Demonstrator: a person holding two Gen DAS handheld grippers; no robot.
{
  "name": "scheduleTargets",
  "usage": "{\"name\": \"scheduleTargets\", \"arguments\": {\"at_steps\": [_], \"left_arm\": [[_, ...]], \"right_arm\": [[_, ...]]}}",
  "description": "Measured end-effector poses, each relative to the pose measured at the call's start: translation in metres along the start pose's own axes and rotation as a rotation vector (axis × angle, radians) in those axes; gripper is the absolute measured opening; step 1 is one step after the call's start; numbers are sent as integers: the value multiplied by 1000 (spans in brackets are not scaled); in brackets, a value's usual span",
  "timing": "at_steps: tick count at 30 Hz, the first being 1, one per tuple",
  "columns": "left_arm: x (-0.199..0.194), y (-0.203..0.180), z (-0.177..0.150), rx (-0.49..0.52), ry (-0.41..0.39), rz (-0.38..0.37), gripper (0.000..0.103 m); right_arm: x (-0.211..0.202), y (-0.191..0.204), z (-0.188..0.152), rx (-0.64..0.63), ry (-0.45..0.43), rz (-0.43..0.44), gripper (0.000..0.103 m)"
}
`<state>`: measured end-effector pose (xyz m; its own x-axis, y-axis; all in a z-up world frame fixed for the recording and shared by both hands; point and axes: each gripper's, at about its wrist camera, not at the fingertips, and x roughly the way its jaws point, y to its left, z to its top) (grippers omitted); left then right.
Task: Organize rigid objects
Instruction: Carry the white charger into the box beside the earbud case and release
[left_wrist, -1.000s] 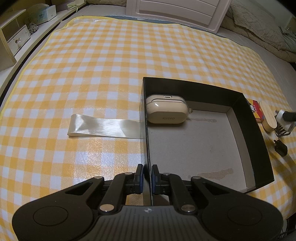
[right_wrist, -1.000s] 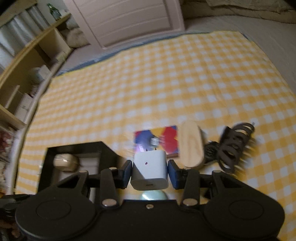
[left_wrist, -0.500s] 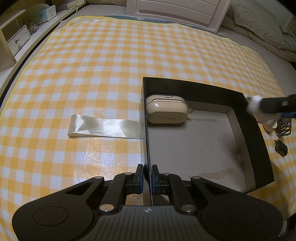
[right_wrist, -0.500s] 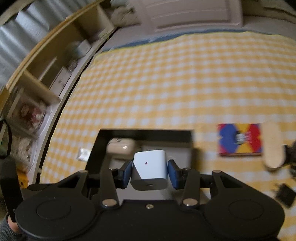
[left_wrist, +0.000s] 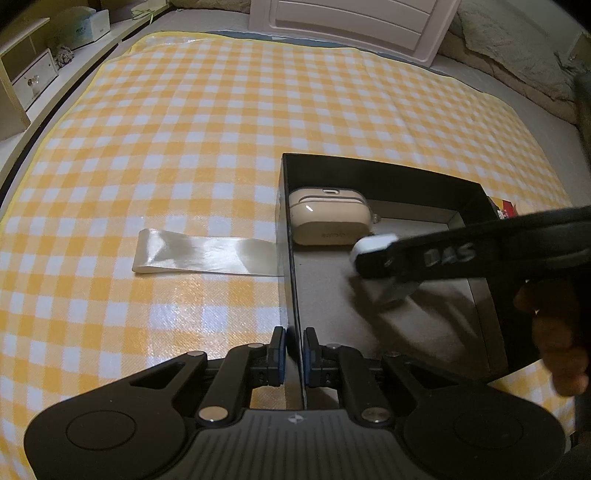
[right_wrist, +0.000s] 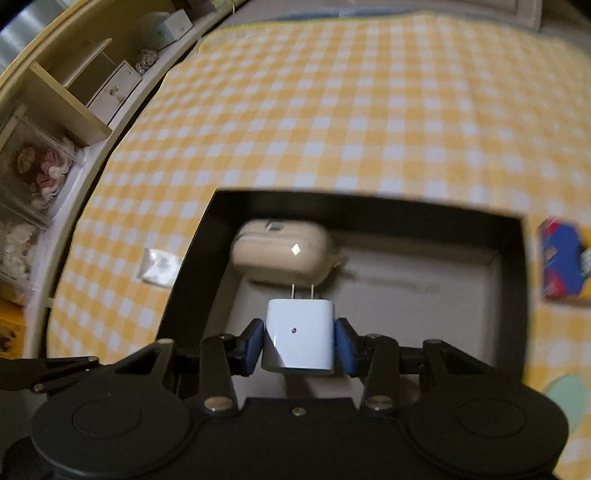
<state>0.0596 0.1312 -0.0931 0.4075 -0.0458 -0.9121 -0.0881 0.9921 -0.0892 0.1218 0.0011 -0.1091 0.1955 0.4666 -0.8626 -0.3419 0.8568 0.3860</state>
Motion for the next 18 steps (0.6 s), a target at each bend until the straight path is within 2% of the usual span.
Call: {"name": "scheduleTargets", "arguments": {"at_steps": [2, 5, 9, 12, 18], "left_arm": [[-1, -1, 0, 0, 1, -2, 10], [-1, 0, 1, -1, 1, -1, 10], [-3, 0, 1, -6, 1, -6, 11], [-2, -1, 1, -6, 1, -7, 11], [0, -2, 1, -2, 1, -4, 11]], "right_arm": [[7, -3, -1, 31, 40, 34, 44], [3, -9, -1, 60, 56, 69, 44], [-5, -13, 1, 47, 85, 77, 27], [-3, -12, 0, 29, 127, 83, 26], [5, -3, 3, -1, 93, 123, 23]]}}
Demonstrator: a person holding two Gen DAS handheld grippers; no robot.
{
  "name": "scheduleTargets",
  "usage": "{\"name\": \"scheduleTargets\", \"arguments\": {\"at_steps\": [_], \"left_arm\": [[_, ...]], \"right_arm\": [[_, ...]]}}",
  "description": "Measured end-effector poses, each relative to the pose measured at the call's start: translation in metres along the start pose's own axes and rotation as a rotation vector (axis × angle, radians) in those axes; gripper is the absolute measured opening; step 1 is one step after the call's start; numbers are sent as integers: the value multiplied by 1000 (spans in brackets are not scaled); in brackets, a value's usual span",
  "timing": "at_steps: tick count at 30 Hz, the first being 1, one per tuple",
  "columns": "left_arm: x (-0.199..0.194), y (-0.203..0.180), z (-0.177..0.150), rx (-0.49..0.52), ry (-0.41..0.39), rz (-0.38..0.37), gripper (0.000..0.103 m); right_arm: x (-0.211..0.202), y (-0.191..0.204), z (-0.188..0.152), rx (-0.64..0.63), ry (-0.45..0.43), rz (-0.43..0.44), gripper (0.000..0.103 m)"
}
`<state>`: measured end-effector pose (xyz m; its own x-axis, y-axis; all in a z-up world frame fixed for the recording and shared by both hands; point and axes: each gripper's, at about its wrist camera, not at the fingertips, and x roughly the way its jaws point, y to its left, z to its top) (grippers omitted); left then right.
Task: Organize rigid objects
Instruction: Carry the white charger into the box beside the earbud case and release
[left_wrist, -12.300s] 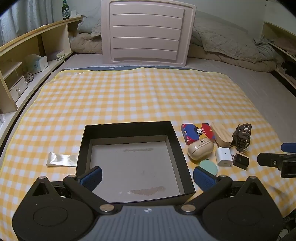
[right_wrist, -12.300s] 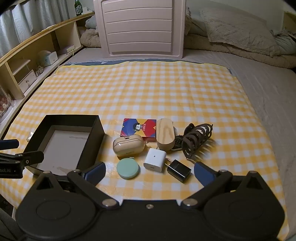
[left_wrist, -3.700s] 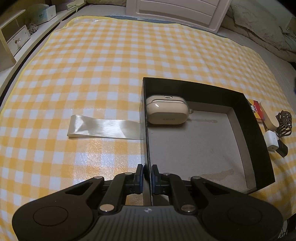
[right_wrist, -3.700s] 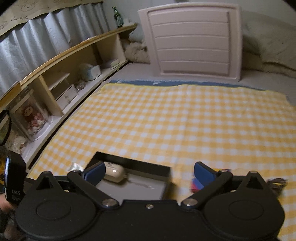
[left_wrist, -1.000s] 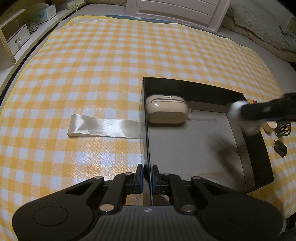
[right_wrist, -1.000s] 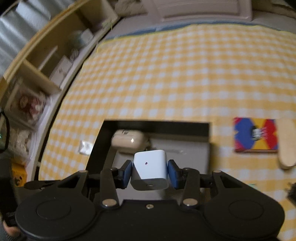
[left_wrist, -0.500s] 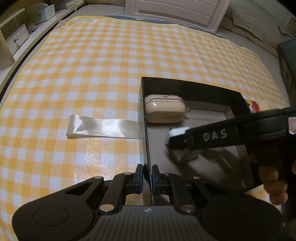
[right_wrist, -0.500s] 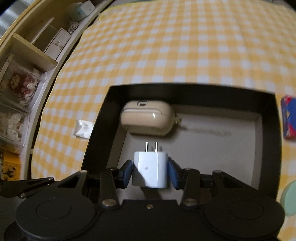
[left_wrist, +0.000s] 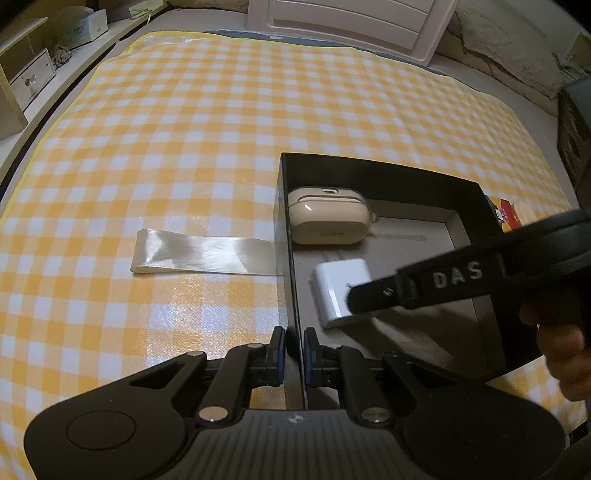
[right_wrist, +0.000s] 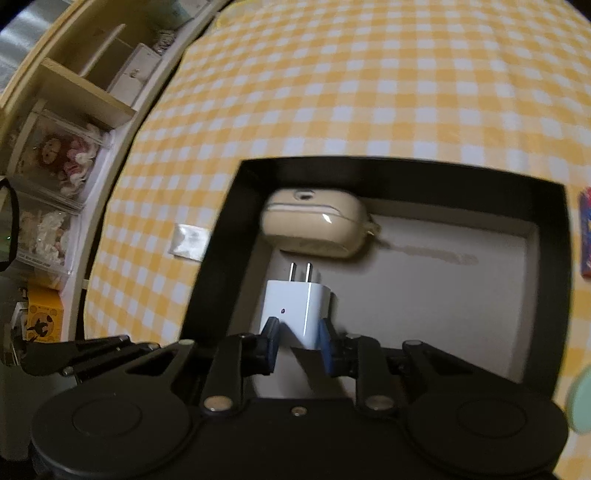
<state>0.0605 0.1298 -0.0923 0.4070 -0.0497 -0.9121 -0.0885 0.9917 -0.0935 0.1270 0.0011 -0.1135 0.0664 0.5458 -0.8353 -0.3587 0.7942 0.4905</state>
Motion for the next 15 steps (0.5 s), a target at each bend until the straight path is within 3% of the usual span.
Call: {"name": "scheduleTargets", "arguments": {"at_steps": [15], "left_arm": [[-2, 1, 0, 4, 0, 3, 11]], "right_arm": [[11, 6, 6, 81, -47, 18, 22]]}}
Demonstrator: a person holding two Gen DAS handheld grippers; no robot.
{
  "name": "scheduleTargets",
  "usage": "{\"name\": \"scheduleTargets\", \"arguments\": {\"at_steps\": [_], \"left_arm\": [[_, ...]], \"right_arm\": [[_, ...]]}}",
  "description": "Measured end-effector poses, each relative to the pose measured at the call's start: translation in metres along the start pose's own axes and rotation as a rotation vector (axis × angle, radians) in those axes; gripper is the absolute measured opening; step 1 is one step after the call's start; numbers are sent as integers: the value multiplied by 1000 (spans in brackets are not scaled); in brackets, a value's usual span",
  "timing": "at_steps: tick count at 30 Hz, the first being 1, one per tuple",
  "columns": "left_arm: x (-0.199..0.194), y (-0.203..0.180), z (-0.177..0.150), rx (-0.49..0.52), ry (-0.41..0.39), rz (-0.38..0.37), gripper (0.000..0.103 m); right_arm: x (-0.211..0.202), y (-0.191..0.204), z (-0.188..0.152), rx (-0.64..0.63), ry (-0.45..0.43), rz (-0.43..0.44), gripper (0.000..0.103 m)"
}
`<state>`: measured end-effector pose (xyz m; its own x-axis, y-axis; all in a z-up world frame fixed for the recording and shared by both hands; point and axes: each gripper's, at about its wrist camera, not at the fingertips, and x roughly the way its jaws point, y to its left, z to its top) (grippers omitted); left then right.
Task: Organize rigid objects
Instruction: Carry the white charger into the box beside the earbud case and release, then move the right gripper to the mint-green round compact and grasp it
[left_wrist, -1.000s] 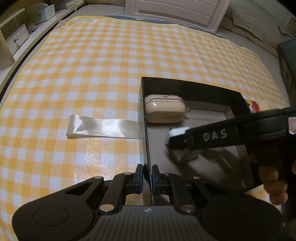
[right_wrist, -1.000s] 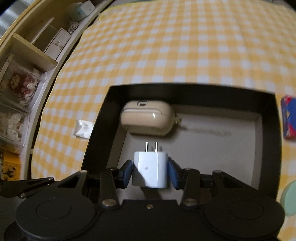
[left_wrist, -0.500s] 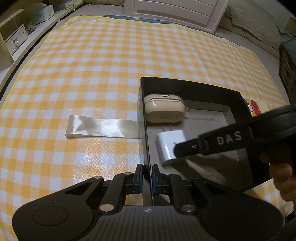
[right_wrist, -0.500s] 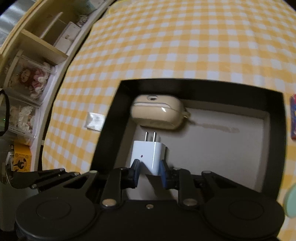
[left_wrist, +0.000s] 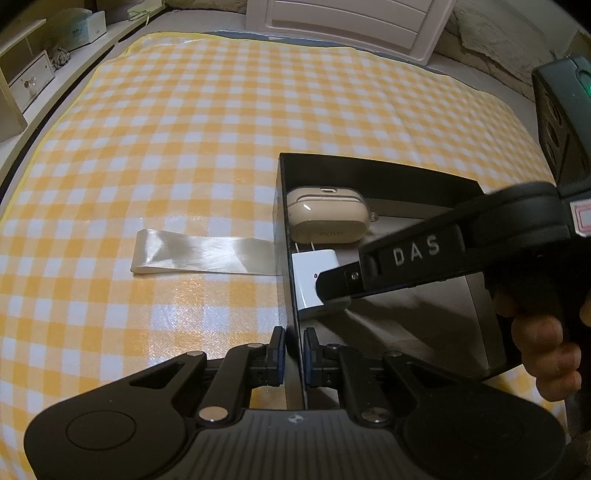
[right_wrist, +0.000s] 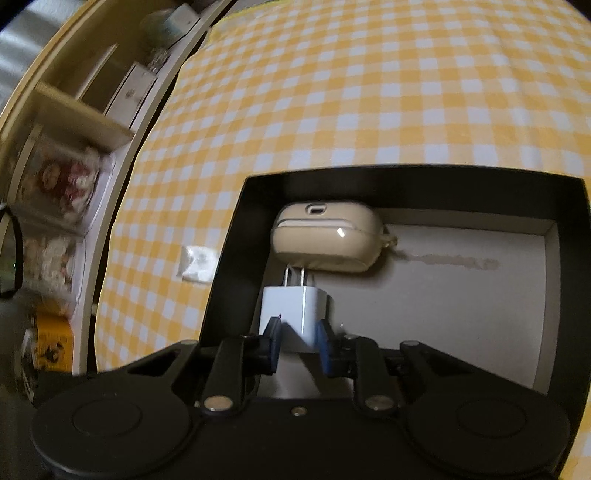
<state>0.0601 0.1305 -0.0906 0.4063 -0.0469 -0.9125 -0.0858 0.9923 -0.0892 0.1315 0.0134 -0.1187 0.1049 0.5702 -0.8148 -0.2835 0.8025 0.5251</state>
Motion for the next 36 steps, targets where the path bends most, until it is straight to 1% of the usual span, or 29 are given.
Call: {"name": "scheduleTargets", "arguments": {"at_steps": [2, 7, 9, 12, 15, 17, 19, 20, 22, 25, 27, 30, 33, 36], "left_arm": [[0, 0, 1, -1, 0, 1, 11], [-1, 0, 2, -8, 2, -2, 11], [-1, 0, 2, -10, 4, -4, 11], [-2, 0, 2, -11, 4, -3, 11], [-2, 0, 2, -13, 4, -3, 11], [-2, 0, 2, -12, 4, -3, 11], [-2, 0, 2, -12, 4, -3, 11], [-2, 0, 2, -11, 4, -2, 11], [-3, -1, 2, -11, 3, 1, 11], [-3, -2, 2, -10, 3, 5, 10], [-3, -3, 1, -9, 2, 7, 10], [-2, -4, 2, -7, 2, 10, 10], [-2, -5, 1, -6, 2, 12, 10], [-2, -5, 1, -4, 2, 12, 10]], "right_arm": [[-1, -2, 0, 10, -22, 2, 21], [-5, -4, 0, 30, -10, 22, 21], [-12, -4, 0, 23, -12, 40, 21], [-30, -3, 0, 2, -45, 57, 25], [-50, -3, -1, -15, -79, 73, 33], [-65, -4, -2, -39, -109, 68, 40], [-79, -6, -5, -63, -142, 51, 56], [-86, -7, -6, -78, -157, 38, 59], [-98, -8, -10, -110, -188, 19, 72], [-113, -8, -15, -153, -231, -17, 83], [-123, -10, -19, -177, -260, -36, 87], [-136, -13, -23, -201, -293, -54, 103], [-148, -17, -29, -221, -329, -55, 103], [-159, -20, -34, -236, -369, -82, 103]]}}
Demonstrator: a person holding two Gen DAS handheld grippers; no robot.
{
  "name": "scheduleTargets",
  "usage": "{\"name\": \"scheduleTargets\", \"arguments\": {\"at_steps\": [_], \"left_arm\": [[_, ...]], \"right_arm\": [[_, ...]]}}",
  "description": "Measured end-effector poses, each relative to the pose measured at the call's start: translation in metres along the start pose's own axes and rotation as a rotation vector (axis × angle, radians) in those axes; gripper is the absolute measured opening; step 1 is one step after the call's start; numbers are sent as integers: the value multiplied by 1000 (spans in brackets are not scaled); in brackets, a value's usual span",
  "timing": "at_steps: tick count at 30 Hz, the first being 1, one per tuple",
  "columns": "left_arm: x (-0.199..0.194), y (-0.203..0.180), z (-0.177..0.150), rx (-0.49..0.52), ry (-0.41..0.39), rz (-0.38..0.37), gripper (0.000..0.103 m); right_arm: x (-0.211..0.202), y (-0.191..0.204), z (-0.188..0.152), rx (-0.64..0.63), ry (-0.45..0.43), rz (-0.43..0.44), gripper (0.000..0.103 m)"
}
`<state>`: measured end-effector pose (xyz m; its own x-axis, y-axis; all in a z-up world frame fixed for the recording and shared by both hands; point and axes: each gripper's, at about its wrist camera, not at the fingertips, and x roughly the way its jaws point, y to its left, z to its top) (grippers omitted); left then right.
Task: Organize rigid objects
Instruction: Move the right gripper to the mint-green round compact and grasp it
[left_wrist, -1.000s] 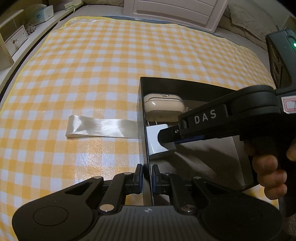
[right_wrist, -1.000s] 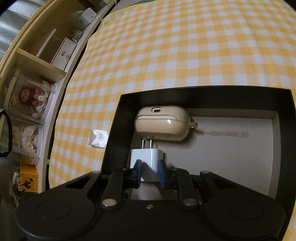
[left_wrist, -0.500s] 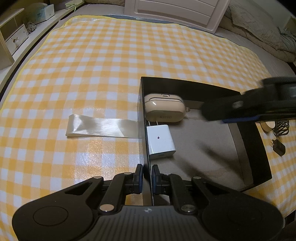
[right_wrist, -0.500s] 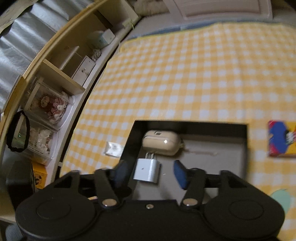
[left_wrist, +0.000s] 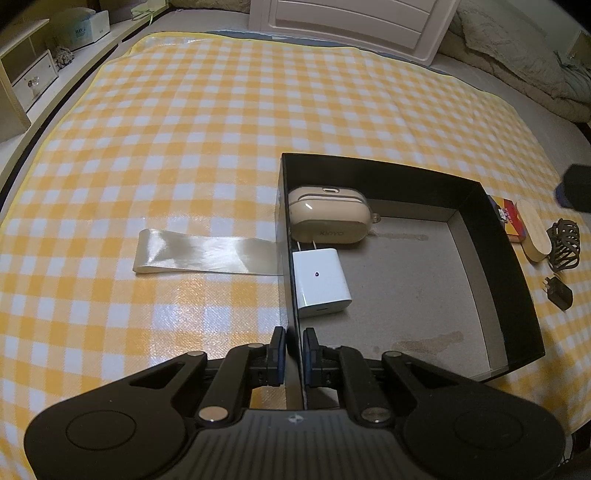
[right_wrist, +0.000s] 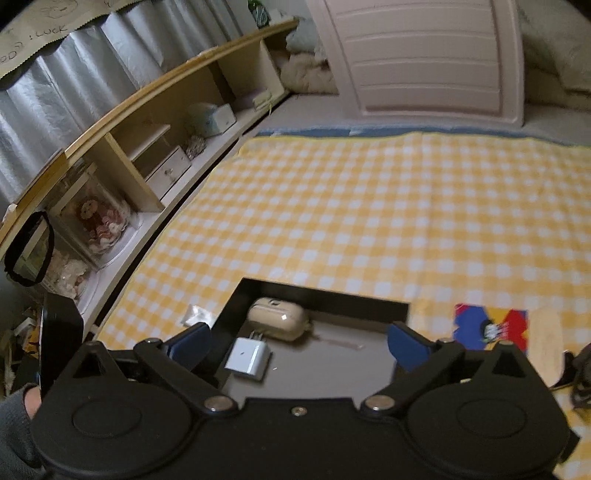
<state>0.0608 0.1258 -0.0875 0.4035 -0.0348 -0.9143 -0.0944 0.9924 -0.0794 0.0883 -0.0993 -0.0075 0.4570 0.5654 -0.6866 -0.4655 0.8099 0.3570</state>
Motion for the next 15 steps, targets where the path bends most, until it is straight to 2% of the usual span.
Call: {"name": "scheduleTargets", "arguments": {"at_steps": [5, 9, 15], "left_arm": [[0, 0, 0, -2, 0, -1, 10], [0, 0, 0, 0, 0, -1, 10], [0, 0, 0, -1, 0, 0, 10]], "right_arm": [[-20, -17, -1, -2, -44, -56, 103], [-33, -44, -1, 43, -68, -113, 103], [-46, -96, -9, 140, -53, -232, 103]]}}
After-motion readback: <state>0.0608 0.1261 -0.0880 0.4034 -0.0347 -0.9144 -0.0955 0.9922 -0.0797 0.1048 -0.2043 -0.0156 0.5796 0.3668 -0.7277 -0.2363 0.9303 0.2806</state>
